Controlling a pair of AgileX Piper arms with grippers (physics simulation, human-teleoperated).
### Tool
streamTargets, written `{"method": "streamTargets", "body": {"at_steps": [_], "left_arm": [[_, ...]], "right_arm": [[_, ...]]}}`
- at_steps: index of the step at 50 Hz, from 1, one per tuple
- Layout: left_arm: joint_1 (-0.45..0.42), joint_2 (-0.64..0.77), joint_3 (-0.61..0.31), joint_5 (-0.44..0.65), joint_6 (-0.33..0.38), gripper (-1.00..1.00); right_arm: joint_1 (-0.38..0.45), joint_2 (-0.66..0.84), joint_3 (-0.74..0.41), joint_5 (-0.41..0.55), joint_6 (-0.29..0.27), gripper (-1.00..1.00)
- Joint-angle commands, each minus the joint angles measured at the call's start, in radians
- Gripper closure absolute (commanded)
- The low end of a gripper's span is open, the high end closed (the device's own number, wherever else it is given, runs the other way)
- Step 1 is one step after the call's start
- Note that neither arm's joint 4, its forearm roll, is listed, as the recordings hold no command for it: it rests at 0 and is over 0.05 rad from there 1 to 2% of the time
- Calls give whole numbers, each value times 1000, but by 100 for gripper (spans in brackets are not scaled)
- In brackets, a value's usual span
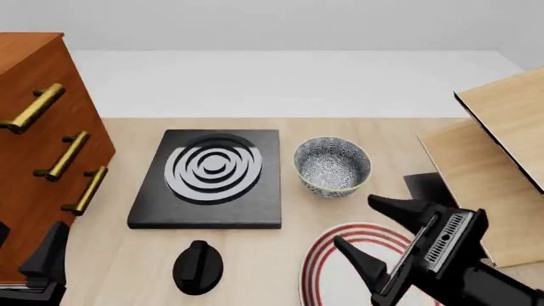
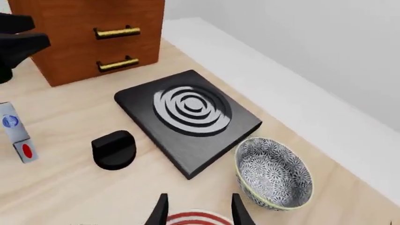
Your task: Pick up the cream cheese and put it in the bowl.
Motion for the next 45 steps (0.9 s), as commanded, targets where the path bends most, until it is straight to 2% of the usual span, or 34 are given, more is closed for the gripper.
{"method": "streamTargets", "body": {"at_steps": [1,14,17,22,23,36,45], "left_arm": [[0,0,0,0,0,-100],[0,0,0,0,0,-100],[0,0,0,0,0,-100],[0,0,0,0,0,-100],[0,0,0,0,0,-100],[0,0,0,0,0,-100],[0,0,0,0,0,-100]], "right_arm": [[196,331,-113,-125,-32,-100],[366,621,-276,-165,-16,-100],[408,654,-321,-154,9,-100],[439,723,-368,-158,3,-100],[449,737,-381,-162,18,-100],[526,943,-531,-170,34,-100],[556,1018,-596,-164,47,-100]]}}
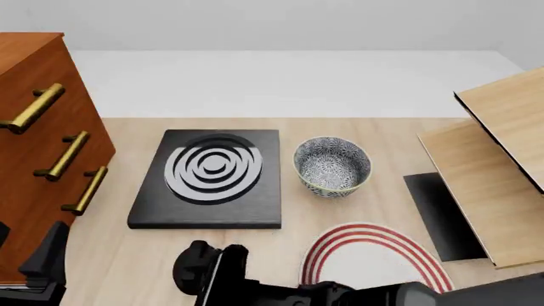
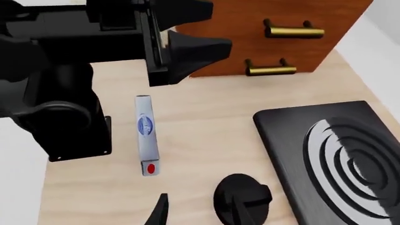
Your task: Pick up the cream cheese and put it in the bowl.
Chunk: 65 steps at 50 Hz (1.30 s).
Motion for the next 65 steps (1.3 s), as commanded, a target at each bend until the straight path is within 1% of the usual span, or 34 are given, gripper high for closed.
{"method": "streamTargets", "body": {"at_steps": [1,11,28,30,37,65], "left_arm": [[0,0,0,0,0,-100],[0,0,0,0,0,-100],[0,0,0,0,0,-100],[0,0,0,0,0,-100],[0,0,0,0,0,-100],[0,0,0,0,0,-100]], "right_arm": [[59,133,-110,3,25,-100],[79,211,-173,7,40,-100],[95,313,-244,-2,70,-100],[90,327,-250,-4,63,-100],[102,343,-263,-9,83,-100],[138,389,-320,-2,102,-100]]}}
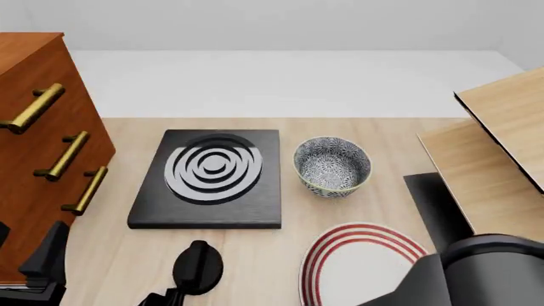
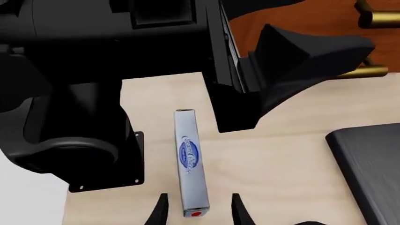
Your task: Pick up the cream cheese and put it in the bowl.
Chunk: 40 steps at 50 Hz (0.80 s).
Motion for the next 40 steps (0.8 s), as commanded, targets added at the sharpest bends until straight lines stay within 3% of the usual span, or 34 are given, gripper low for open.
{"method": "streamTargets", "body": {"at_steps": [1,4,5,21,40], "left_arm": [[0,0,0,0,0,-100],[0,0,0,0,0,-100],[0,0,0,0,0,-100],[0,0,0,0,0,-100],[0,0,0,0,0,-100]], "right_arm": [[13,17,-19,3,6,-100],[14,17,-20,4,6,-100],[14,17,-19,3,6,100],[19,5,-4,-1,6,100],[24,-141,152,-44,-3,100]]}}
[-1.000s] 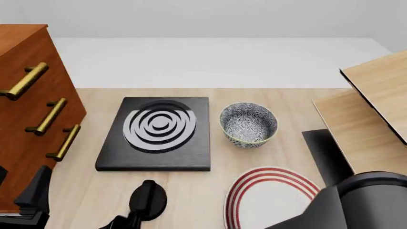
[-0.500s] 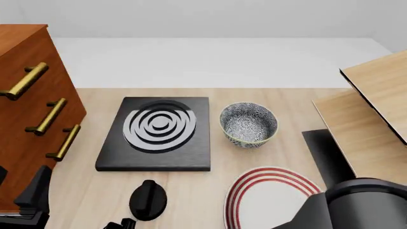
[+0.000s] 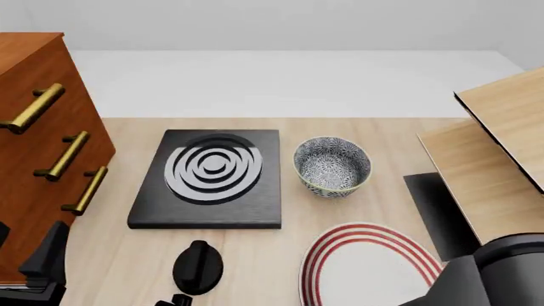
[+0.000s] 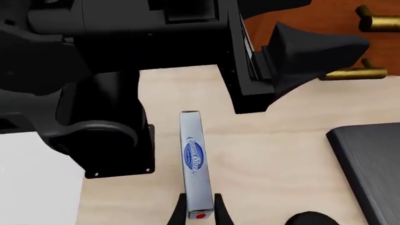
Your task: Pick up the cream cheese and put it in the bowl.
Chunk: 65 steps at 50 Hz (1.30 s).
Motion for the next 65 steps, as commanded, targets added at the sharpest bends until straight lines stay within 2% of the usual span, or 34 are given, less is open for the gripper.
{"method": "streamTargets", "body": {"at_steps": [1,16,37,43,57,64,65], "left_arm": [[0,0,0,0,0,-100],[0,0,0,0,0,-100],[0,0,0,0,0,-100],[0,0,0,0,0,-100],[0,0,0,0,0,-100],[0,0,0,0,0,-100],[0,0,0,0,0,-100]], "right_arm": [[6,-83,78,-23,7,100],[-48,-230,226,-55,-17,100],[-145,-439,386,-9,-66,100],[-176,-518,430,25,-84,100],[-273,-778,476,181,-130,100],[-324,-884,466,281,-128,100],[-328,-902,460,297,-113,100]]}}
